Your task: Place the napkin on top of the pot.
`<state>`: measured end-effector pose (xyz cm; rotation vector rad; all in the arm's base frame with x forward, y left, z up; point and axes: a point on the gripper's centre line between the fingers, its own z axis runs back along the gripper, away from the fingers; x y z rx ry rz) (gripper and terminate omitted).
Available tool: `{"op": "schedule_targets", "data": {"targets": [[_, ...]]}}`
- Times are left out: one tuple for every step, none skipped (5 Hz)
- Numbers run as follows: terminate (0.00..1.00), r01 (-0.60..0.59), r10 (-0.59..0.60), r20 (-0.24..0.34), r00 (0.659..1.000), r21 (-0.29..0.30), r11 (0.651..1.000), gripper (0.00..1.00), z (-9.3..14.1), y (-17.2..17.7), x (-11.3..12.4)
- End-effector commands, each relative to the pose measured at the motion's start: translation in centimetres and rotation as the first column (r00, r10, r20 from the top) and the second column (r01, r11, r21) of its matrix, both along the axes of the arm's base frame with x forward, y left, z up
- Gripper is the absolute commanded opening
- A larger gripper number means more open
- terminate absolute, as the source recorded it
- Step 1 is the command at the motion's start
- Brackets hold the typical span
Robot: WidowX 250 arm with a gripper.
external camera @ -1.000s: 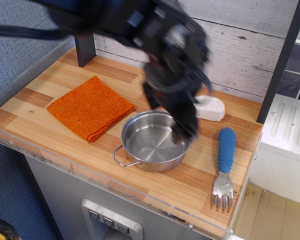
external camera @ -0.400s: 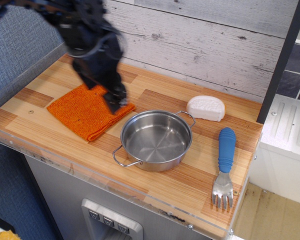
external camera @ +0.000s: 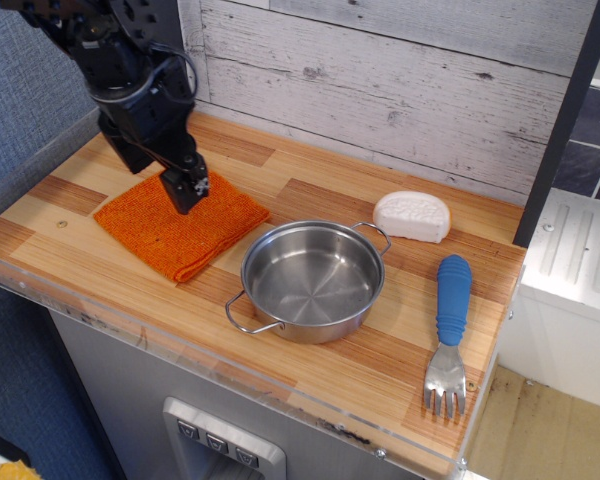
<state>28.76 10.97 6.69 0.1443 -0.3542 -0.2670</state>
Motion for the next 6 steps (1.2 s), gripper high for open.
{"op": "schedule_targets", "data": {"targets": [[0.0,-0.026,0.027,-0.017,0.999,0.063,0.998,1.0,-0.1,2.3,1.8],[0.0,0.006,0.0,-0.071,0.997,0.081,0.997,1.0,-1.2,2.2,1.5],[0.0,0.006,0.001,-0.095,0.995,0.08,0.997,1.0,-2.1,2.2,1.4],[0.0,0.006,0.002,-0.126,0.992,0.064,0.998,1.0,-3.3,2.4,1.3],[0.0,-0.006,0.013,-0.151,0.988,0.049,0.999,1.0,-4.2,2.5,0.9],[0.0,-0.006,0.011,-0.151,0.989,0.035,0.999,1.0,-4.7,2.4,1.0]]}}
